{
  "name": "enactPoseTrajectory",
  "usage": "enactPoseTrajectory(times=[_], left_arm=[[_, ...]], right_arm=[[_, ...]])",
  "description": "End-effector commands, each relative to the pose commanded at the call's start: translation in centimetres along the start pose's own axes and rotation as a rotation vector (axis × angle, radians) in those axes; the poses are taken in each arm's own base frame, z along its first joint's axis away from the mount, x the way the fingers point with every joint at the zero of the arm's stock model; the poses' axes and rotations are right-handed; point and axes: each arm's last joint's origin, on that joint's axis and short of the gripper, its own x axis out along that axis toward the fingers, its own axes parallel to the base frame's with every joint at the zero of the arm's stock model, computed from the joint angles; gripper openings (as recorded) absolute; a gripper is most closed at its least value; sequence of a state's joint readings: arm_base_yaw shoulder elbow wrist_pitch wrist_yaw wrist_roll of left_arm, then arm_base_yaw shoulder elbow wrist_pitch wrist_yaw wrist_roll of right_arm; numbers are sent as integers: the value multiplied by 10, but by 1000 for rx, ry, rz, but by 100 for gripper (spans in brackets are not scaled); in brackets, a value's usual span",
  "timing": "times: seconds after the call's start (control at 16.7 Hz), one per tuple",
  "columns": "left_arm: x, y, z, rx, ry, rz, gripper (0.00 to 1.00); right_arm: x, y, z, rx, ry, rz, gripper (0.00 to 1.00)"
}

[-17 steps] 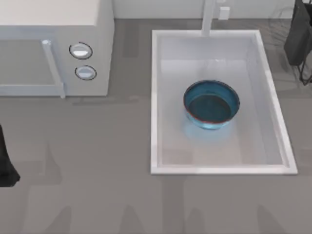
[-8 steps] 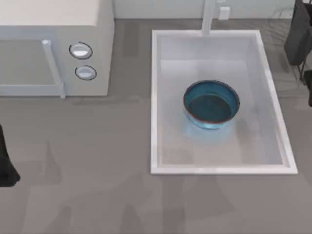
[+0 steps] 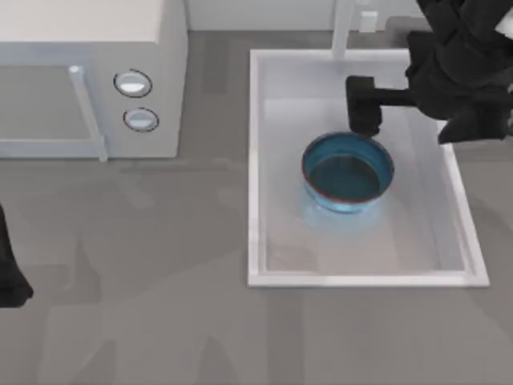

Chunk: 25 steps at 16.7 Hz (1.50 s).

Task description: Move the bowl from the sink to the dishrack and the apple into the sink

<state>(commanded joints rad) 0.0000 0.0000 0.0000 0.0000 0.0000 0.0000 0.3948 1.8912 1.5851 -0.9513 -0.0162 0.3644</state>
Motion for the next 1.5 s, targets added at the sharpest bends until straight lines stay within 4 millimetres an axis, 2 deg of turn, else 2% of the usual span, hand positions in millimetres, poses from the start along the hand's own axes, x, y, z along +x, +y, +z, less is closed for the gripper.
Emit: enactPoseTrajectory(times=[0.3, 0.42, 0.6, 0.84, 1.2, 1.32, 1.5], left_arm=[[0, 0, 0, 0, 0, 0, 100], [0, 0, 0, 0, 0, 0, 100], [0, 0, 0, 0, 0, 0, 100], [0, 0, 0, 0, 0, 0, 100], [0, 0, 0, 0, 0, 0, 100], [0, 0, 0, 0, 0, 0, 100], [0, 0, 0, 0, 0, 0, 100]], right_arm=[[80, 53, 46, 22, 144, -77, 100], [101, 69, 57, 28, 143, -99, 100], [122, 86, 66, 34, 114, -122, 100], [133, 94, 70, 39, 84, -138, 100], [135, 92, 71, 42, 84, -138, 100], [154, 91, 70, 38, 87, -140, 100], [203, 86, 66, 39, 78, -135, 100]])
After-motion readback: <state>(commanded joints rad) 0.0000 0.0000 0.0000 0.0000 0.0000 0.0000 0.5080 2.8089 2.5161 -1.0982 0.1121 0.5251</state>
